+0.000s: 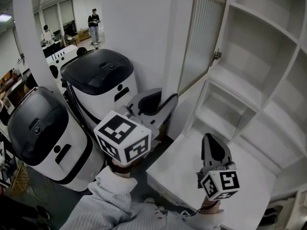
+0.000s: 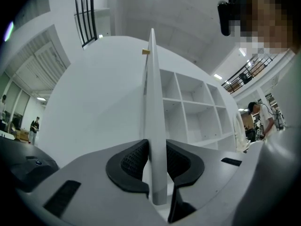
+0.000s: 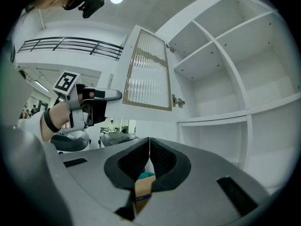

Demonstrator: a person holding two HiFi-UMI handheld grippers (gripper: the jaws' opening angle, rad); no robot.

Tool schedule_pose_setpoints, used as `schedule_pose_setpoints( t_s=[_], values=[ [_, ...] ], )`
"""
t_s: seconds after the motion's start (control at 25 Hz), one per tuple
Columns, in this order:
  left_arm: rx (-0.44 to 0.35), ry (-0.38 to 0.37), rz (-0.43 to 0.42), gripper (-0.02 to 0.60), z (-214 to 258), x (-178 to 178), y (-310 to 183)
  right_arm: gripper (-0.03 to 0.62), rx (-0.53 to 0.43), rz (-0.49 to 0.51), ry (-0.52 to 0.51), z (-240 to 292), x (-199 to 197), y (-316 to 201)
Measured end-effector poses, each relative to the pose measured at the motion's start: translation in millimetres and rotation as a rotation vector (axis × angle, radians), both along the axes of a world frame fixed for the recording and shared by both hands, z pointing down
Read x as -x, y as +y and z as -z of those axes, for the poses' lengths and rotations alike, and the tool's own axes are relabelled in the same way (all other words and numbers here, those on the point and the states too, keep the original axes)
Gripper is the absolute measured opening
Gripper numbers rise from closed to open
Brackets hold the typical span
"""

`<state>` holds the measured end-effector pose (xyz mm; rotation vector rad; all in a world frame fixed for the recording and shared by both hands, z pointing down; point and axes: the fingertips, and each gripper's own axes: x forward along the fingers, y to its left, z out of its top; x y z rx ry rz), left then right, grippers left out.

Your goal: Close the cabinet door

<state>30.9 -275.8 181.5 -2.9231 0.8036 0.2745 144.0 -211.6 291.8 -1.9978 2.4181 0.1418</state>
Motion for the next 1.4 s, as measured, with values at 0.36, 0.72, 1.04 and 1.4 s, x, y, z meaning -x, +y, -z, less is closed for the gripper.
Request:
schedule_pose_setpoints(
  t_s=[0.36, 0.72, 1.04, 1.4],
  values=[
    [0.018, 0.027, -0.089, 0.114, 0.6, -20.4, 18.5, 0.012, 0.012, -0.021, -0.028, -7.9, -7.9, 9.3],
    [-0.009, -0.004, -0.105, 0.170, -0.5, -53.1, 40.3, 0.012, 0.004, -0.068, -0.030, -6.9, -25.7, 27.1],
    [-0.035, -0.008, -0.100, 0.190, -0.7, -75.4, 55.3, 0.012, 0.012, -0.116, -0.018, -7.4, -41.9, 47.9],
    [-0.084, -0.033, -0.098, 0.226, -2.5, -103.5, 69.1, 0.012, 0.014, -0.181, -0.018, -7.3, -66.1, 65.7]
  ],
)
